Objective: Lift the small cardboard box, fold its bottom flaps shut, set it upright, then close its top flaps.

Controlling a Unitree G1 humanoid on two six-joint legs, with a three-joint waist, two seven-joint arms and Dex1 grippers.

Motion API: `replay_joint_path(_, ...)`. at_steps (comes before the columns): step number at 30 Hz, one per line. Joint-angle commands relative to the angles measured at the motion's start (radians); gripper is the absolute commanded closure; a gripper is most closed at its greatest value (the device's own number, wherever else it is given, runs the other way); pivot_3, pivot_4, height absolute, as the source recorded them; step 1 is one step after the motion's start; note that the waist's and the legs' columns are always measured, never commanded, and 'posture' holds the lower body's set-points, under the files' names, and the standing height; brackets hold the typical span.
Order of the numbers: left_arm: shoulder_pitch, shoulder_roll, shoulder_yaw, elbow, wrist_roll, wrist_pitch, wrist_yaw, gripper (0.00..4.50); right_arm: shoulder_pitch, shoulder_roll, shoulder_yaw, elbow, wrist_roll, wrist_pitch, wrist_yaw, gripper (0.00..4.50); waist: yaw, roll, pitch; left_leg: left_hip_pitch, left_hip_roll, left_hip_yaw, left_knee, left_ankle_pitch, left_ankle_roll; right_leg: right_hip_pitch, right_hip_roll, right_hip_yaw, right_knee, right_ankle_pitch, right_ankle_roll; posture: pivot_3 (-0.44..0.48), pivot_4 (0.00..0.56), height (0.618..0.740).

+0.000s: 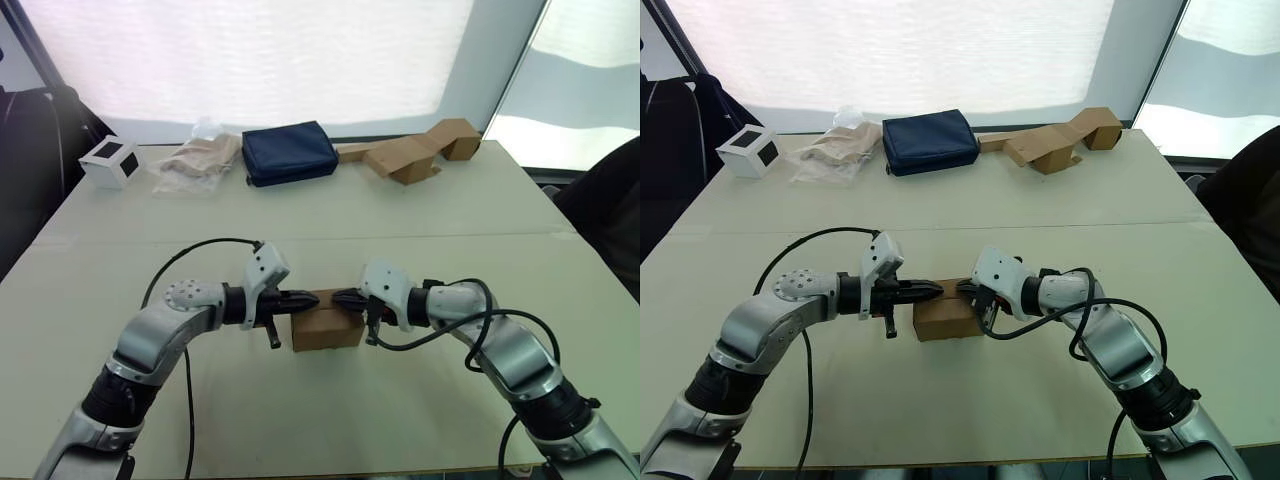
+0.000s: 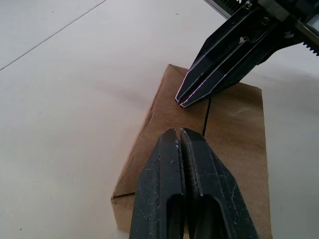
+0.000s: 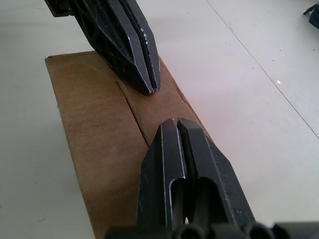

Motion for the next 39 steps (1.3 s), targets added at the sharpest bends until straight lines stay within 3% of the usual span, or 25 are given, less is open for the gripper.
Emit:
replay_joint_path(1, -0.024, -0.024, 0.063, -0.036, -0.052, 0.034, 0.025, 4.41, 0.009, 0.023, -0.037, -0.003, 0.018, -0.026, -0.011, 4.50, 0.000, 0.000, 0.000, 0.000, 0.000, 0.000, 0.000, 0.000, 0.000, 0.000, 0.000, 0.000, 0.000, 0.000, 0.000, 0.000, 0.150, 0.740)
replay_joint_path(5, -0.057, -0.085, 0.194, -0.084, -0.136, 0.114, 0.147, 4.41, 0.018, 0.097, -0.173, -0.030, 0.148, -0.035, -0.021, 4.50, 0.001, 0.000, 0.000, 0.000, 0.000, 0.000, 0.000, 0.000, 0.000, 0.000, 0.000, 0.000, 0.000, 0.000, 0.000, 0.000, 0.150, 0.740)
replay_joint_path(8, -0.042, -0.118, 0.278, -0.118, -0.074, 0.051, 0.290, 4.41, 0.024, 0.129, -0.287, -0.048, 0.236, -0.012, -0.049, 4.50, 0.000, 0.000, 0.000, 0.000, 0.000, 0.000, 0.000, 0.000, 0.000, 0.000, -0.001, 0.000, 0.000, 0.000, 0.000, 0.000, 0.150, 0.740)
replay_joint_path(17, 0.214, 0.112, 0.363, -0.092, -0.118, 0.083, 0.126, 4.41, 0.257, 0.018, -0.511, -0.176, 0.448, 0.172, -0.056, 4.50, 0.000, 0.000, 0.000, 0.000, 0.001, 0.000, -0.001, 0.000, 0.000, 0.000, -0.001, 0.001, 0.000, 0.000, 0.000, 0.000, 0.150, 0.740)
replay_joint_path(21, 0.350, 0.207, 0.329, -0.093, -0.041, -0.058, 0.016, 4.41, 0.387, -0.053, -0.538, -0.186, 0.445, 0.171, -0.035, 4.50, 0.001, 0.000, 0.000, 0.001, 0.001, 0.000, -0.001, 0.000, 0.000, 0.002, -0.001, 0.001, -0.002, 0.000, 0.000, 0.000, 0.150, 0.740)
replay_joint_path(26, 0.480, 0.240, 0.361, -0.051, -0.055, -0.121, -0.083, 4.41, 0.487, -0.114, -0.538, -0.172, 0.432, 0.152, -0.002, 4.50, 0.000, 0.000, 0.000, 0.001, 0.001, 0.000, -0.002, 0.000, 0.000, 0.003, -0.001, 0.001, -0.004, 0.000, 0.000, 0.000, 0.150, 0.740)
replay_joint_path(33, 0.523, 0.205, 0.401, -0.106, -0.181, -0.016, -0.074, 4.41, 0.488, -0.142, -0.521, -0.129, 0.418, 0.126, 0.004, 4.50, 0.001, 0.000, 0.000, 0.001, 0.001, 0.000, -0.001, 0.000, 0.001, 0.004, 0.000, 0.000, -0.004, 0.000, 0.000, 0.000, 0.150, 0.740)
replay_joint_path(39, 0.539, 0.198, 0.394, -0.122, -0.179, -0.009, -0.054, 4.41, 0.472, -0.151, -0.481, -0.081, 0.381, 0.096, 0.013, 4.50, 0.001, 0.000, 0.000, 0.002, 0.001, 0.000, -0.001, -0.001, 0.001, 0.004, -0.001, 0.000, -0.004, 0.000, 0.000, 0.000, 0.150, 0.740)
